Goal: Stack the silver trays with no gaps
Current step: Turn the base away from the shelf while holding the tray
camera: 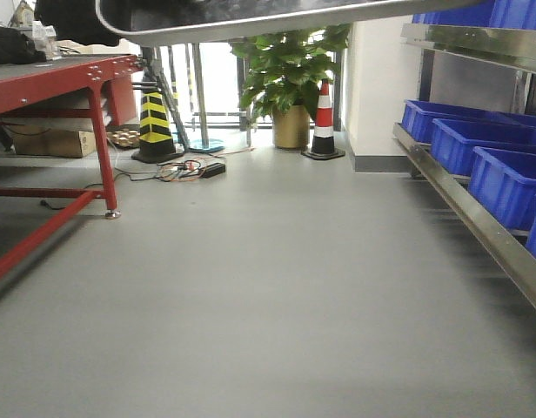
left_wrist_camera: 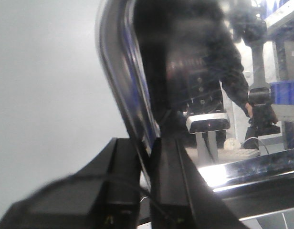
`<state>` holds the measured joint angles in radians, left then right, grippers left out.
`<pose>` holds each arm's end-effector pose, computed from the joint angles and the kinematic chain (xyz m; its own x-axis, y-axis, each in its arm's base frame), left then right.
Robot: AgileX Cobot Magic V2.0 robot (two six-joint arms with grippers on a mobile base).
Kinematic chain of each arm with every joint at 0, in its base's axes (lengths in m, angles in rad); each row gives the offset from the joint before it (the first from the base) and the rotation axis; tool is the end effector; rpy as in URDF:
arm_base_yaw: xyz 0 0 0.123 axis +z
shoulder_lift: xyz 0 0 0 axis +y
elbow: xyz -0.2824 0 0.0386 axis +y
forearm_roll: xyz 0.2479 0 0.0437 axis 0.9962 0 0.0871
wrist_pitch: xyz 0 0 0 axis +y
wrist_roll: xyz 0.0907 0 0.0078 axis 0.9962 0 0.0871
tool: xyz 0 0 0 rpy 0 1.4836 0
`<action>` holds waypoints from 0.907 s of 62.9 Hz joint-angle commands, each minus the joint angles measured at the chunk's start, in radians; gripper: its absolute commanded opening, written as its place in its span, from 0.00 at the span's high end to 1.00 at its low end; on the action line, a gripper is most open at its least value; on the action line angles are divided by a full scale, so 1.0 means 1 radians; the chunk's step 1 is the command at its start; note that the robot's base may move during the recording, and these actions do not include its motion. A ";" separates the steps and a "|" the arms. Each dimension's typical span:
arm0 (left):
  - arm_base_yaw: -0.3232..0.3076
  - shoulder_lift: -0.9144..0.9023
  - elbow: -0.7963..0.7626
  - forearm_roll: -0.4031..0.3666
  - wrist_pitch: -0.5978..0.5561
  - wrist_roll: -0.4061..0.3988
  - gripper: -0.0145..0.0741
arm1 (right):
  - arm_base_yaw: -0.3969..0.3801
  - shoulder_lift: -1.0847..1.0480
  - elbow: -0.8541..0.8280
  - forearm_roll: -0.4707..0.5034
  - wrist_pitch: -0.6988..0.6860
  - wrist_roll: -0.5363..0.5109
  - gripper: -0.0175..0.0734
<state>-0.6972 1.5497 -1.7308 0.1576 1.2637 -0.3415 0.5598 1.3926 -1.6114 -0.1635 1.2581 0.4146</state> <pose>0.2524 -0.1936 0.4184 -0.7798 0.2799 -0.5600 0.3620 0.9314 -0.0384 0.2386 0.1329 0.4311 -0.8027 -0.0881 -0.5898 -0.1737 0.9807 0.0900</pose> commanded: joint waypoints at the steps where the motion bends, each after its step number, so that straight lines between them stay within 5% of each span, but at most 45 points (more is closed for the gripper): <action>1: -0.017 -0.035 -0.027 -0.063 0.040 0.033 0.89 | 0.008 -0.038 -0.033 0.012 -0.004 -0.013 0.75; 22: -0.017 -0.035 -0.027 -0.130 0.040 0.033 0.89 | 0.008 -0.038 -0.033 0.012 -0.004 -0.013 0.75; 57: -0.017 -0.035 -0.027 -0.133 0.040 0.033 0.89 | 0.008 -0.038 -0.033 0.012 -0.003 -0.013 0.75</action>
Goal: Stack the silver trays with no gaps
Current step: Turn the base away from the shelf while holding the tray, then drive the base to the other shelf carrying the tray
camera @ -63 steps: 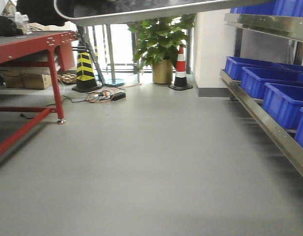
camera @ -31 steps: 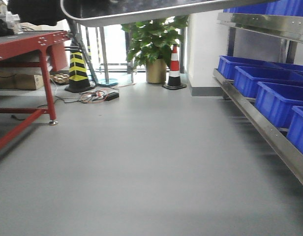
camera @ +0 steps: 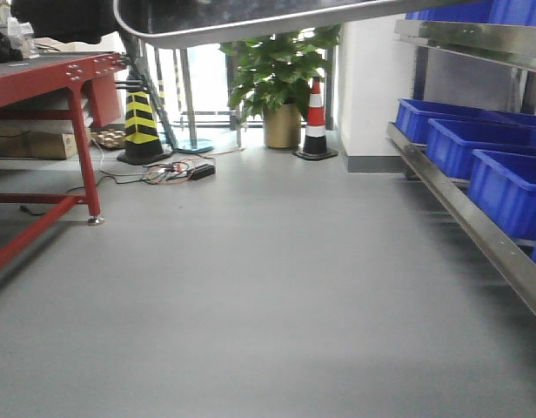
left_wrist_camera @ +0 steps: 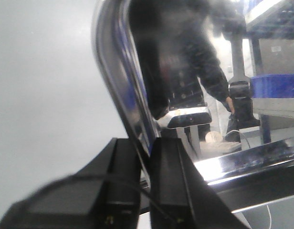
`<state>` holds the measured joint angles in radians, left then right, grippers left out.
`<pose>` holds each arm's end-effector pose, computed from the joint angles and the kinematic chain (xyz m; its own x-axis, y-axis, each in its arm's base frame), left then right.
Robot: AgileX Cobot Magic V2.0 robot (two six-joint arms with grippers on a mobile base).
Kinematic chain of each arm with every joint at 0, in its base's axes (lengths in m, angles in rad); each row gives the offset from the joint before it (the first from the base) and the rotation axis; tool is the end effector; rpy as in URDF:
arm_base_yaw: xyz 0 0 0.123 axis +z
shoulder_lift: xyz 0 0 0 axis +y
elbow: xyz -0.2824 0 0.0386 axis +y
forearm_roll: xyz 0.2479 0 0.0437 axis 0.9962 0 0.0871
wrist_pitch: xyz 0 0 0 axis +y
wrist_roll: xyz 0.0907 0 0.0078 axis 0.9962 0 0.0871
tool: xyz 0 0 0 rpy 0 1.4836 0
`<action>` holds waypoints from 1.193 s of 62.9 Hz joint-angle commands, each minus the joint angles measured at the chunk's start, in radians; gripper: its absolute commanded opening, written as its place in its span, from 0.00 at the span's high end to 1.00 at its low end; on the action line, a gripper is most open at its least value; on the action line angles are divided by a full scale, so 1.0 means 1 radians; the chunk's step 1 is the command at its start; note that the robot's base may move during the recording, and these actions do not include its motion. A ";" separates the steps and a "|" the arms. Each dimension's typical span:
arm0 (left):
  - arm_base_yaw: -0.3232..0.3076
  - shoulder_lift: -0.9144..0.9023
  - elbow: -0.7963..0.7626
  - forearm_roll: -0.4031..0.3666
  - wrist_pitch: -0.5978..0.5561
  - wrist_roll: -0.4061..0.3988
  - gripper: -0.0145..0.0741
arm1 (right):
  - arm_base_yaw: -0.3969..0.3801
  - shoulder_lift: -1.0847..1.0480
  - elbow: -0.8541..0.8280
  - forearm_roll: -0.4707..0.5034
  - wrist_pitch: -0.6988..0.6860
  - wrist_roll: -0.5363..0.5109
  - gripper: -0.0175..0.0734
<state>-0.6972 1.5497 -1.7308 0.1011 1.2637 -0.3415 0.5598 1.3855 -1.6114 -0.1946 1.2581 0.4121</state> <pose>0.2494 -0.1974 0.4178 -0.7950 0.2687 -0.5439 0.3736 0.9232 -0.0900 0.2381 0.1294 0.4335 -0.7902 -0.0958 -0.6053 -0.1681 0.9837 0.0638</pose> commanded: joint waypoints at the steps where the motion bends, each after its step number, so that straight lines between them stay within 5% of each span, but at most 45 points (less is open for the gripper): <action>1: -0.017 -0.035 -0.027 -0.079 0.040 0.033 0.89 | 0.008 -0.031 -0.033 0.043 -0.003 -0.010 0.75; 75: -0.017 -0.035 -0.027 -0.091 0.040 0.033 0.89 | 0.008 -0.031 -0.033 0.043 -0.003 -0.010 0.75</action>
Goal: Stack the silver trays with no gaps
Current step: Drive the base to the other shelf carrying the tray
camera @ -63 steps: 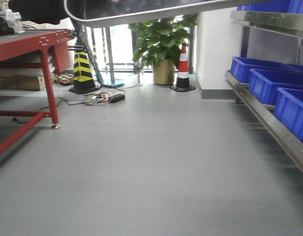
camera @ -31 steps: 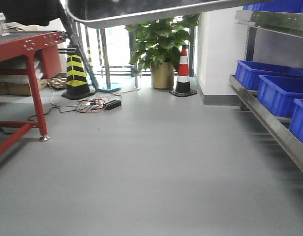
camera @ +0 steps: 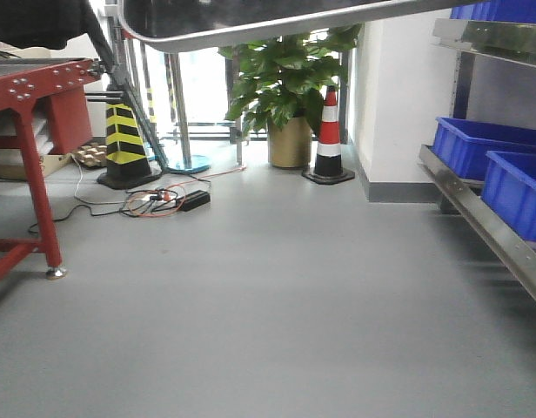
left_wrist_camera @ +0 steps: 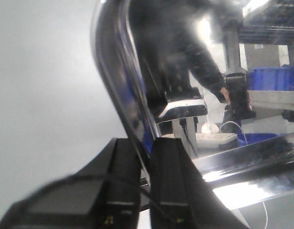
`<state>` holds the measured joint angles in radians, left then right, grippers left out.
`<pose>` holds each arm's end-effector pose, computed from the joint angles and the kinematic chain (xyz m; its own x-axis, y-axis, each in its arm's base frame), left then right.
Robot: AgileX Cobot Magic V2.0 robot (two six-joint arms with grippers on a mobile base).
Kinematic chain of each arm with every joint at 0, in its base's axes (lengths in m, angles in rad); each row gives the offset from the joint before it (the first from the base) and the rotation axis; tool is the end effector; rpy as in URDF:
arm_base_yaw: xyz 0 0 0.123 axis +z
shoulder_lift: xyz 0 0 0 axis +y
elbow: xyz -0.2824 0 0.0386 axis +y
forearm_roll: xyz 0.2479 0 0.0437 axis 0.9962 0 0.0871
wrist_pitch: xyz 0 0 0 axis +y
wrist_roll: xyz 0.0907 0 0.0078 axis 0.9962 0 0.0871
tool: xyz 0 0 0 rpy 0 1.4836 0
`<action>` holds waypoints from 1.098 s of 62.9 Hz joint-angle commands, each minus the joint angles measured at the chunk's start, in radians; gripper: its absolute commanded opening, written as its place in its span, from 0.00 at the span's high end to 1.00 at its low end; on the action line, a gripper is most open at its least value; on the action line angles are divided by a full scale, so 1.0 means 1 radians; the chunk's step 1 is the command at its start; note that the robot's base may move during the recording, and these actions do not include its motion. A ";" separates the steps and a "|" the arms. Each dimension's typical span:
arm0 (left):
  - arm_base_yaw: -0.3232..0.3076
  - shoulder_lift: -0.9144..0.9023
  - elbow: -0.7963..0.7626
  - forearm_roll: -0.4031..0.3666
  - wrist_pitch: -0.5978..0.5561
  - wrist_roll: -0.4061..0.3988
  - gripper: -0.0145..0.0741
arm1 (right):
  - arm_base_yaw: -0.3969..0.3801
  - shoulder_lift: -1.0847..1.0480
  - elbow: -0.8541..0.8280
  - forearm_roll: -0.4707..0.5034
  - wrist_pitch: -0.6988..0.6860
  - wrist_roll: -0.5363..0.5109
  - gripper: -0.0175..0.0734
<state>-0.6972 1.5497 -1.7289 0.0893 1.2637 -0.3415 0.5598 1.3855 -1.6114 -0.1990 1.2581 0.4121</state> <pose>0.2487 -0.1982 0.4171 -0.7989 0.2671 -0.5390 0.3757 0.9213 -0.1003 0.2382 0.1291 0.4336 -0.7890 -0.0968 -0.6067 -0.1669 0.9841 0.0600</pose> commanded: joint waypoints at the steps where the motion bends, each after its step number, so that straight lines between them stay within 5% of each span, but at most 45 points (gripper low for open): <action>1: -0.017 -0.035 -0.029 -0.079 0.040 0.033 0.89 | 0.008 -0.031 -0.033 0.047 -0.003 -0.010 0.75; 69: -0.015 -0.034 -0.029 -0.108 0.037 0.033 0.89 | 0.008 -0.031 -0.033 0.048 -0.003 -0.010 0.75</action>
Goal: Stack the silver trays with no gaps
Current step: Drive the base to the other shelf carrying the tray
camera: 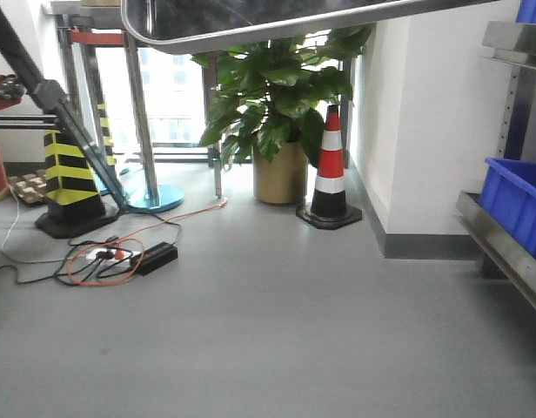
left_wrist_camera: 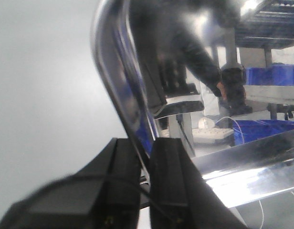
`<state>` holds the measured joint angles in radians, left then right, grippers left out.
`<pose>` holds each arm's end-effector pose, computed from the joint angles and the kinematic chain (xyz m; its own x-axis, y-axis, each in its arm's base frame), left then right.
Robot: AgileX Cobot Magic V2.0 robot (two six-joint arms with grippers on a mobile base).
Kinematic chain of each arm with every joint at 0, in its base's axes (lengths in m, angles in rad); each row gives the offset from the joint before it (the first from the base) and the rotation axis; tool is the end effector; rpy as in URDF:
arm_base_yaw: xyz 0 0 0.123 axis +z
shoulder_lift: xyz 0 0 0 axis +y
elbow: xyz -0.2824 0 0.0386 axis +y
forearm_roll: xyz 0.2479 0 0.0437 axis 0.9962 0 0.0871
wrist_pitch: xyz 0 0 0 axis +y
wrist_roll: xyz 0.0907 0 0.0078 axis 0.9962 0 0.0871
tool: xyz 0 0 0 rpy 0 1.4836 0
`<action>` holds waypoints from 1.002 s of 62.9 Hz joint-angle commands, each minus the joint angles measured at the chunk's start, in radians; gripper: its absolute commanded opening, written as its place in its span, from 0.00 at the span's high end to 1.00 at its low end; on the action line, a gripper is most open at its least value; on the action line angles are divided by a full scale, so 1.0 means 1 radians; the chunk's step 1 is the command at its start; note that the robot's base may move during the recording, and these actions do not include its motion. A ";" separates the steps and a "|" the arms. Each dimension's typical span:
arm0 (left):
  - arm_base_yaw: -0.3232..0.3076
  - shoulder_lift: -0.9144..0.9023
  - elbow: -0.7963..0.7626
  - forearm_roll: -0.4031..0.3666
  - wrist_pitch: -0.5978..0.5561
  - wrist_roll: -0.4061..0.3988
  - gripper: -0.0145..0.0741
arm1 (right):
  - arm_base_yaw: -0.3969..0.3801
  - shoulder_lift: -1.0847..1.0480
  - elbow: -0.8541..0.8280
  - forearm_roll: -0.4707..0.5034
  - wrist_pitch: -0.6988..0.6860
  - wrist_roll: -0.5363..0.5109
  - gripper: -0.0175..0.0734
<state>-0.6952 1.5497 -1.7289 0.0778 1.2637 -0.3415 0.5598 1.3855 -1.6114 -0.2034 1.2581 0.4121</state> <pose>0.2485 -0.1985 0.4171 -0.8024 0.2633 -0.5355 0.3759 0.9200 -0.1108 0.2384 0.1287 0.4336 -0.7878 -0.0979 -0.6081 -0.1657 0.9846 0.0561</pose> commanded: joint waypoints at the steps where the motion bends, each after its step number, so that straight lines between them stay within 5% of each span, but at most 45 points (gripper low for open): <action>1: -0.017 -0.034 -0.029 -0.096 0.037 0.033 0.89 | 0.008 -0.031 -0.033 0.052 -0.003 -0.010 0.75; 63: -0.017 -0.034 -0.029 -0.101 0.034 0.033 0.89 | 0.008 -0.030 -0.033 0.052 -0.003 -0.010 0.75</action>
<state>-0.6952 1.5511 -1.7289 0.0734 1.2637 -0.3415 0.5598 1.3855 -1.6114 -0.2056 1.2581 0.4121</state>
